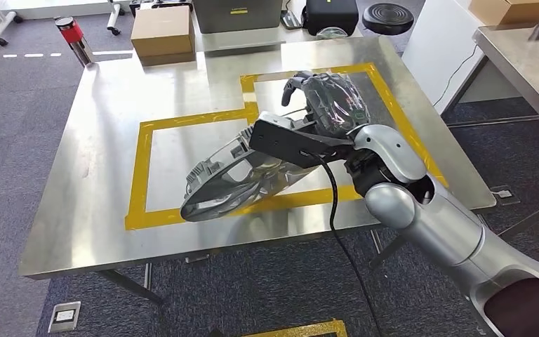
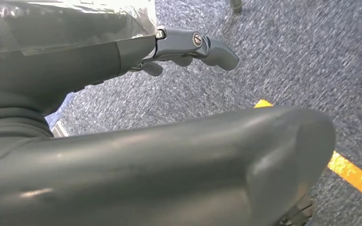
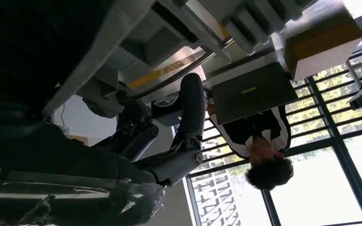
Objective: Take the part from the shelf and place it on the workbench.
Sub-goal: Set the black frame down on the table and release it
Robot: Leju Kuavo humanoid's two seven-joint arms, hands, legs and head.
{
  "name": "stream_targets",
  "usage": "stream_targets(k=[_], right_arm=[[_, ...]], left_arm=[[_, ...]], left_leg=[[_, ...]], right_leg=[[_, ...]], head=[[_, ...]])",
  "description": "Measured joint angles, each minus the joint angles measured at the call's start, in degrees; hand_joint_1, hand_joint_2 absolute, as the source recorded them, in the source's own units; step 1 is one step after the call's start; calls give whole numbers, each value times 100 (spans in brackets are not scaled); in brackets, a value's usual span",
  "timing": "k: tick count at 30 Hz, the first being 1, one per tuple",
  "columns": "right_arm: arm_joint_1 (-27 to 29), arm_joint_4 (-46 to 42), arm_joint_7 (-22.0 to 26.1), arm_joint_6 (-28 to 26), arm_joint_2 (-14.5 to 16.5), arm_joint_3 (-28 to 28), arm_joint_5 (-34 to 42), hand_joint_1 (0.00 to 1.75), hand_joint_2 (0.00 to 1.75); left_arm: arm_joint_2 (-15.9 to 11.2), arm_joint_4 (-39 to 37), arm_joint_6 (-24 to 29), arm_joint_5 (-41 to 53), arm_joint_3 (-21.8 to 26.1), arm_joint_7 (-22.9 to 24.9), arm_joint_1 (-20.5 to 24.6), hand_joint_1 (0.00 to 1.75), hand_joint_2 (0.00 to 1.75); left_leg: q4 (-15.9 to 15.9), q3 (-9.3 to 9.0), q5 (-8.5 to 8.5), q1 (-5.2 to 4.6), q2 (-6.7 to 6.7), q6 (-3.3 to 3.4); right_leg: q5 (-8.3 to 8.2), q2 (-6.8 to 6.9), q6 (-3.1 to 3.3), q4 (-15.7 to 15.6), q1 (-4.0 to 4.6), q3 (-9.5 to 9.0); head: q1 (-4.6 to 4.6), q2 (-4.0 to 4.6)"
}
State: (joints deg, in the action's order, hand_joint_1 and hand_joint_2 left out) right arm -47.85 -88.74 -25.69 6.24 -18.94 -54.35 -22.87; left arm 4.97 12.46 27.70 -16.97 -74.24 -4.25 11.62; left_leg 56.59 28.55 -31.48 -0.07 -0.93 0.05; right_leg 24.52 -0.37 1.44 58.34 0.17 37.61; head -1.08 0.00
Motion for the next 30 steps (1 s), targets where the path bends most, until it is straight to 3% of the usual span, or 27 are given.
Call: stream_targets(k=[7,12,19,23,25,29,30], right_arm=[[-643,619,-416,586,148,-600,-579,175,175],[-916,1526,-516,-189,529,-892,-1695,175,175],[-1180,2605,-796,-209,903,-1013,-2278,175,175],[-1248,3108,-837,-247,1027,-994,-2370,0,0],[-1285,3313,-821,-246,1097,-976,-2373,0,0],[-1347,3642,-735,-285,1244,-964,-2389,0,0],[-1355,3706,-722,-293,1274,-964,-2401,0,0]], left_arm=[[27,2,-284,-10,11,-54,37,0,175],[131,2,-425,27,23,79,94,0,175],[199,2,-467,39,34,83,89,0,175],[218,2,-399,39,52,61,79,0,175],[232,2,-400,56,60,45,79,0,175],[248,2,-394,56,64,-32,78,0,0],[249,2,-394,56,66,-53,77,0,0]], left_leg=[[-3,-76,-12,-3,17,7],[-4,-100,-8,-4,12,14],[-5,-122,-9,-4,18,14],[-12,-128,-12,-4,21,16],[-16,-135,-15,-3,24,16],[-27,-153,-17,-3,25,16],[-30,-159,-18,-3,25,16]], right_leg=[[5,-15,-8,-9,-3,-102],[9,-2,-14,-13,-4,-136],[9,-12,-17,-20,-3,-154],[10,-18,-18,-27,-2,-158],[11,-23,-19,-32,-2,-163],[15,-25,-23,-42,0,-181],[15,-25,-23,-45,0,-187]], head=[[2,0],[11,0],[25,0],[30,0],[31,0],[30,0],[30,0]])
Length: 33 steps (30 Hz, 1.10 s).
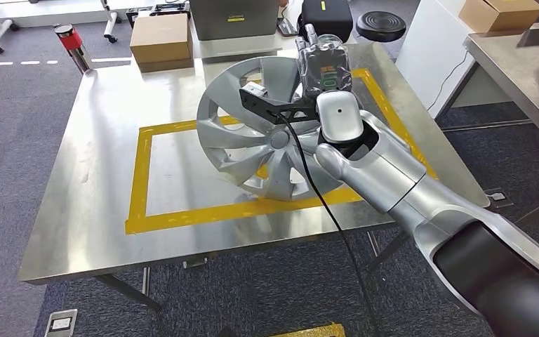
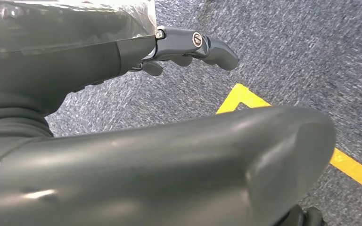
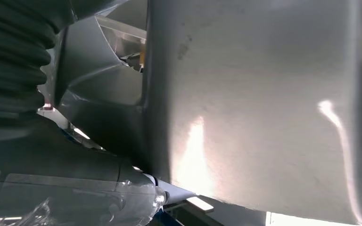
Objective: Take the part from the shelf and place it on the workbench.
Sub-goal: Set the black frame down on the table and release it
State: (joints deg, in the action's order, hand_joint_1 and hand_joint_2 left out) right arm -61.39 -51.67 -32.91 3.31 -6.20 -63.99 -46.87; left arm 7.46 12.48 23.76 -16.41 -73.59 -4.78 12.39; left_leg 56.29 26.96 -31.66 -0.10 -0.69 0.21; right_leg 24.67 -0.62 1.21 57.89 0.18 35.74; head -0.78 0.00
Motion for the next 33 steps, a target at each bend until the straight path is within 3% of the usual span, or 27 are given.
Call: stream_targets(k=[11,33], right_arm=[[88,387,103,-52,149,-4,-48,0,0],[726,512,19,56,181,-52,-47,0,0]], left_arm=[[28,0,118,35,2,-96,-32,0,0],[28,0,86,111,2,-121,-84,0,0]], left_leg=[[-35,-80,-12,0,10,1],[-40,-33,-14,2,5,4]], right_leg=[[8,-14,-9,-24,0,-69],[23,-4,-7,-38,2,-26]], head=[[4,0],[15,0]])
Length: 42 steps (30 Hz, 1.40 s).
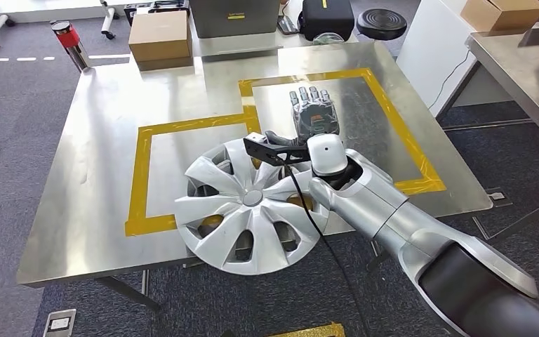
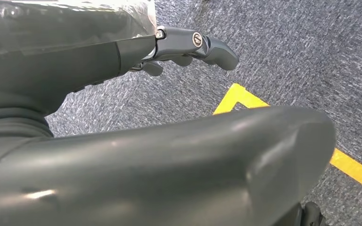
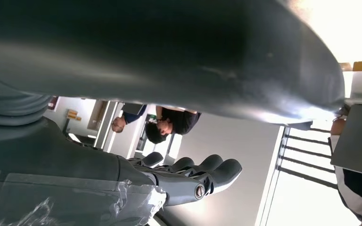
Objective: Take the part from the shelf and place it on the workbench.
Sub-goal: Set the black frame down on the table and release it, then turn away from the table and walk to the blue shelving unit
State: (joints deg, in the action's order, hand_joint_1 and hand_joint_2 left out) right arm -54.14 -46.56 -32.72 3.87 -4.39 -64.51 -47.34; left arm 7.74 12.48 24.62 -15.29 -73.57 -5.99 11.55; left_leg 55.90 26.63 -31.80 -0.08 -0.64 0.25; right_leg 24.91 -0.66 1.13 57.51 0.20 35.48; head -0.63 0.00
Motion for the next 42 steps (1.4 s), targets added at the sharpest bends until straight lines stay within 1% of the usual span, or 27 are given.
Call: stream_targets(k=[7,10,11,13,15,17,18,19,22,23,25,27,29,32,35,38,42], right_arm=[[53,-18,-27,-38,-40,19,5,0,0],[124,-86,-37,-314,-89,56,36,0,0],[162,-140,-14,-537,-114,89,96,0,0],[297,-360,242,-1383,-191,228,503,0,0],[541,-814,775,-2570,-309,503,1252,0,0],[821,-1486,1303,-3471,-447,867,1932,0,0],[944,-1831,1469,-3727,-517,1040,2143,0,0],[1051,-2154,1553,-3856,-584,1190,2258,0,0],[1293,-2985,1640,-3996,-765,1556,2355,0,0],[1365,-3235,1744,-4067,-808,1666,2411,0,0],[1562,-3797,2146,-4243,-869,1884,2540,0,0],[1848,-4514,2613,-4362,-893,2107,2478,0,0],[2162,-5334,2881,-4404,-888,2347,2160,0,0],[2604,-6504,3159,-4415,-830,2690,1738,0,0],[3029,-7478,3607,-4411,-725,2945,1715,0,0],[3293,-8154,3820,-4402,-657,3087,1788,0,0],[3480,-8677,4044,-4390,-609,3155,1867,0,0]], left_arm=[[-2,-2,23,9,0,0,-10,0,0],[-2,-2,46,9,0,0,-23,0,0],[-2,-2,62,10,0,-5,-28,0,0],[-3,-1,107,5,2,-43,-44,0,0],[-10,-1,149,-5,16,-117,-78,0,0],[-27,-2,163,-22,49,-193,-130,0,0],[-37,-2,164,-29,70,-222,-156,0,0],[-48,-2,163,-35,91,-241,-178,0,0],[-76,-2,146,-56,134,-275,-214,0,0],[-84,-2,129,-82,144,-284,-220,0,0],[-100,-2,85,-169,171,-302,-237,0,0],[-116,-3,52,-272,225,-320,-270,0,0],[-135,-5,31,-336,281,-320,-315,0,0],[-155,-9,45,-366,350,-298,-367,0,0],[-173,-9,89,-414,422,-257,-388,0,0],[-196,-10,127,-411,453,-242,-387,0,0],[-221,-11,198,-410,513,-300,-398,0,0]], left_leg=[[0,2,-1,0,0,1],[0,2,-2,0,0,3],[0,1,-2,0,0,3],[0,0,-3,0,-1,4],[0,0,-4,0,-2,5],[0,0,-7,0,-3,5],[0,0,-9,0,-3,5],[0,0,-12,0,-3,5],[-1,1,-14,-1,-2,7],[-1,1,-15,-1,-1,9],[-1,-1,-17,-2,-1,12],[-1,-1,-18,-1,-4,13],[-2,-1,-20,-1,-6,13],[-7,1,-24,-1,-6,14],[-10,4,-30,-1,-5,15],[-11,1,-32,-2,-3,16],[-12,-3,-32,-3,-3,17]], right_leg=[[0,0,0,-6,0,0],[0,0,0,-7,0,0],[0,0,0,-7,0,0],[1,1,-2,-9,1,0],[4,2,-6,-10,2,0],[7,2,-9,-10,2,0],[8,1,-11,-10,2,0],[9,1,-12,-10,2,0],[10,0,-13,-13,1,0],[10,-2,-13,-14,1,-1],[10,-2,-13,-15,1,-2],[12,3,-16,-15,1,-2],[16,6,-21,-15,1,-2],[23,6,-27,-16,2,-3],[26,1,-28,-16,0,-4],[26,-1,-28,-17,-2,-7],[25,-1,-29,-17,-4,-11]], head=[[0,0],[-1,0],[0,0],[0,0],[-1,0],[-1,0],[0,0],[1,0],[-5,0],[-7,0],[-8,0],[-8,0],[-9,0],[-9,0],[-10,0],[-11,0],[-10,0]])
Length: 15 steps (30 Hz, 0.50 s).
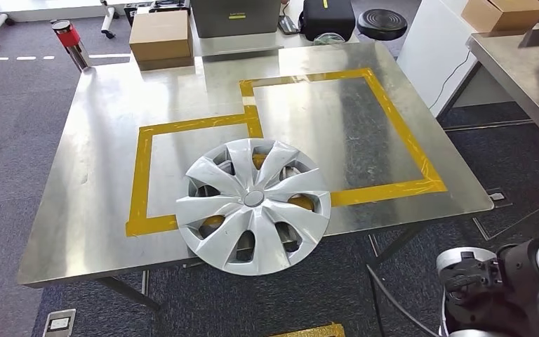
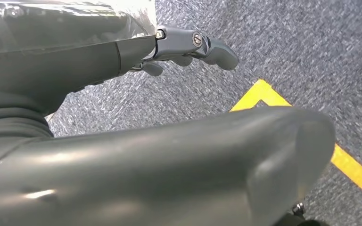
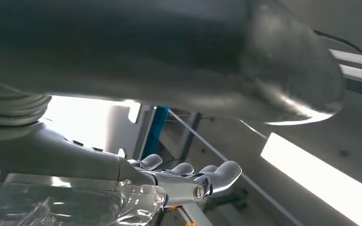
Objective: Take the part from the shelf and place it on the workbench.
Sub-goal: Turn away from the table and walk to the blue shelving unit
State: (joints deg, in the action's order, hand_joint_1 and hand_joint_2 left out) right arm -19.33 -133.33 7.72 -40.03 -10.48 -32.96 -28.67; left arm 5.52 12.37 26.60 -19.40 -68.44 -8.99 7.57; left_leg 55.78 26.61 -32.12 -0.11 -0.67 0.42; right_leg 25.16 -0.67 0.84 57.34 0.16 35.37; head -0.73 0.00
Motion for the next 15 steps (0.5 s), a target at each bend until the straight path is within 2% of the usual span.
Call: stream_targets(k=[9,12,15], right_arm=[[100,-479,30,10,39,-15,45,0,0],[104,-540,30,14,45,-27,-8,0,0],[104,-595,1,19,45,-37,-92,0,0]], left_arm=[[-76,1,-12,0,58,6,3,0,0],[-103,2,-55,-1,64,8,3,0,0],[-114,3,-82,-1,66,10,9,0,0]], left_leg=[[18,0,-7,-22,-1,21],[26,2,2,-47,-1,54],[-30,-18,92,-47,6,126]], right_leg=[[-8,3,-15,-7,-25,-1],[-26,2,-49,-8,-51,-2],[-61,3,-116,-40,-71,-13]], head=[[3,0],[4,0],[14,0]])
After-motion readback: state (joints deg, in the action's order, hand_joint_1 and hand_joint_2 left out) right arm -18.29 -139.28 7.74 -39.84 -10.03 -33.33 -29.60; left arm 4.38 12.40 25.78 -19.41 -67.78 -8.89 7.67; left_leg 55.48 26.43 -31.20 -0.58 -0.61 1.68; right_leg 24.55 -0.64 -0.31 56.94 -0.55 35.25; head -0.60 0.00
